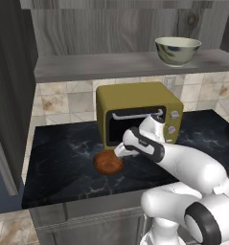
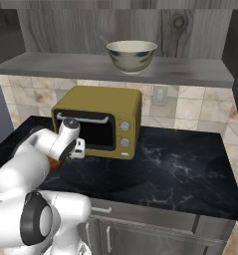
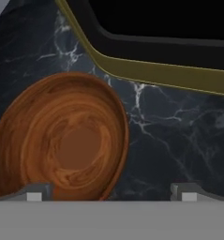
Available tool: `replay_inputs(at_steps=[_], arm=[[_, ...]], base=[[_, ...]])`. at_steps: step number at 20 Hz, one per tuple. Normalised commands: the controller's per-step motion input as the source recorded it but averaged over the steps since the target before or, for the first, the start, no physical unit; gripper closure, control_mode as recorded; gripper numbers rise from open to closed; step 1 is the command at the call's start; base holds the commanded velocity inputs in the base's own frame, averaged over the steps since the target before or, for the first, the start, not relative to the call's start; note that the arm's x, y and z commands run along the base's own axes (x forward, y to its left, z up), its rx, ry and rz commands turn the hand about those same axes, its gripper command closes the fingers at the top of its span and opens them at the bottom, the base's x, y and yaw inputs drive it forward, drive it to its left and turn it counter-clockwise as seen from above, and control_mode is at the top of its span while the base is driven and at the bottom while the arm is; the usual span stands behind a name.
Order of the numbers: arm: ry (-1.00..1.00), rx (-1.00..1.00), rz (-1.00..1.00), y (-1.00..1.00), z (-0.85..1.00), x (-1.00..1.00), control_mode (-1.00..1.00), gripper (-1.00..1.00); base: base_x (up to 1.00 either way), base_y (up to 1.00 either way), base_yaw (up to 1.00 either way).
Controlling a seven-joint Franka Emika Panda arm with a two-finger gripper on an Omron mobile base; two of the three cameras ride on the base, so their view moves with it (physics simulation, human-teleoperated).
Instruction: Pick up the bowls on the counter and stack them on top of one another in the open cabinet. Place the smaller bowl on top of the larger bowl.
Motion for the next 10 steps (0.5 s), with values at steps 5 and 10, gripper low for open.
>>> replay_inputs(at_steps=[5,10], arm=[[-0.05,-0.01,0.02,0.01,-0.18,0.12,-1.00,-1.00],[-0.01,0.00,0.00,0.04,-0.14,0.13,-1.00,-1.00]], base=[[0.00,0.00,0.00],[0.00,0.00,0.00]])
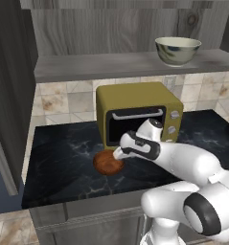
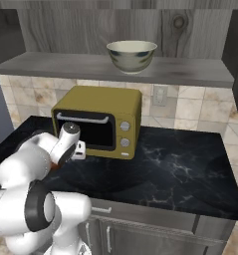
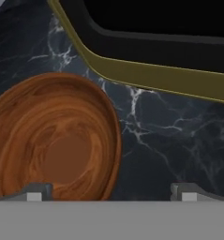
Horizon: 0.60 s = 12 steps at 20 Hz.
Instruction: Pick up the bowls on the counter and stack them on top of one another in the open cabinet. Place the smaller bowl on top of the larger bowl.
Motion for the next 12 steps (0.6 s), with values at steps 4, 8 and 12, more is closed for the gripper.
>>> replay_inputs(at_steps=[4,8,12], arm=[[0.00,0.00,0.00,0.05,-0.13,0.15,-1.00,-1.00],[0.00,0.00,0.00,0.03,-0.14,0.14,-1.00,-1.00],[0.00,0.00,0.00,0.01,-0.17,0.10,-1.00,-1.00]], base=[[0.00,0.00,0.00],[0.00,0.00,0.00],[0.00,0.00,0.00]])
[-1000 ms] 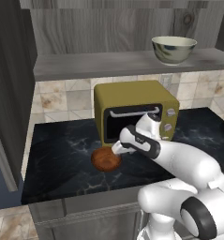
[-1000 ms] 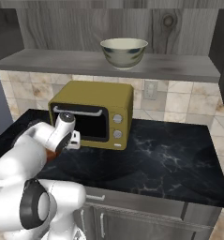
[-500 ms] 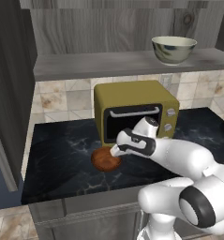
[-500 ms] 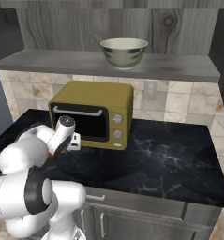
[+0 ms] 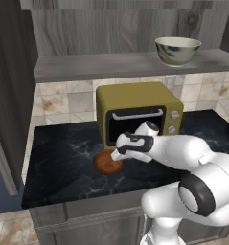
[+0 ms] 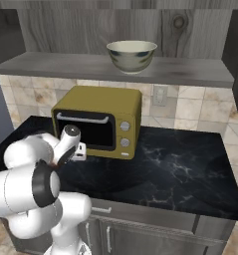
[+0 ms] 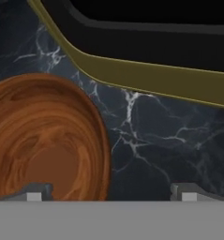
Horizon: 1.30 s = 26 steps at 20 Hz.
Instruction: Pick up the bowls on the counter and stack them on top of one another in the open cabinet. Place the smaller bowl on top of the larger bowl.
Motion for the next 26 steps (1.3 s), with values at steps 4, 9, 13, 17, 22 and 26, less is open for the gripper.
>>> replay_inputs(at_steps=[4,9,13,17,22,26], arm=[[0.00,0.00,0.00,0.04,-0.19,0.05,-1.00,-1.00],[0.00,0.00,0.00,0.14,-0.27,0.04,-1.00,1.00],[0.00,0.00,0.00,0.13,-0.21,0.02,-1.00,1.00],[0.00,0.00,0.00,0.12,-0.17,0.00,-1.00,1.00],[0.01,-0.01,0.00,0.13,-0.06,-0.09,-1.00,1.00],[0.00,-0.04,0.03,0.13,0.10,-0.23,-1.00,1.00]], base=[[0.00,0.00,0.00],[0.00,0.00,0.00],[0.00,0.00,0.00],[0.00,0.00,0.00],[0.00,0.00,0.00],[0.00,0.00,0.00]])
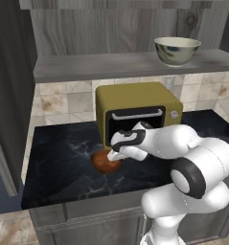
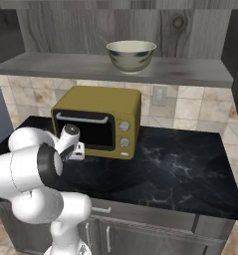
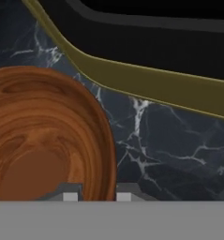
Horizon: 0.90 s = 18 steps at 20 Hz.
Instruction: Pick up the bowls on the counter and stack them on top of one another in the open cabinet. Place the smaller bowl on top of the larger bowl.
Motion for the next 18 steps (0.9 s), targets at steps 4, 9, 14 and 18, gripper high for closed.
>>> replay_inputs(at_steps=[4,9,14,18], arm=[[0.00,-0.06,0.02,0.06,0.23,-0.21,-1.00,1.00],[0.00,-0.05,0.01,-0.01,0.30,-0.24,-1.00,1.00],[-0.01,-0.03,0.00,-0.10,0.34,-0.32,-1.00,1.00],[-0.07,-0.01,0.00,-0.23,0.45,-0.42,-1.00,1.00]], base=[[0.00,0.00,0.00],[0.00,0.00,0.00],[0.00,0.00,0.00],[0.00,0.00,0.00]])
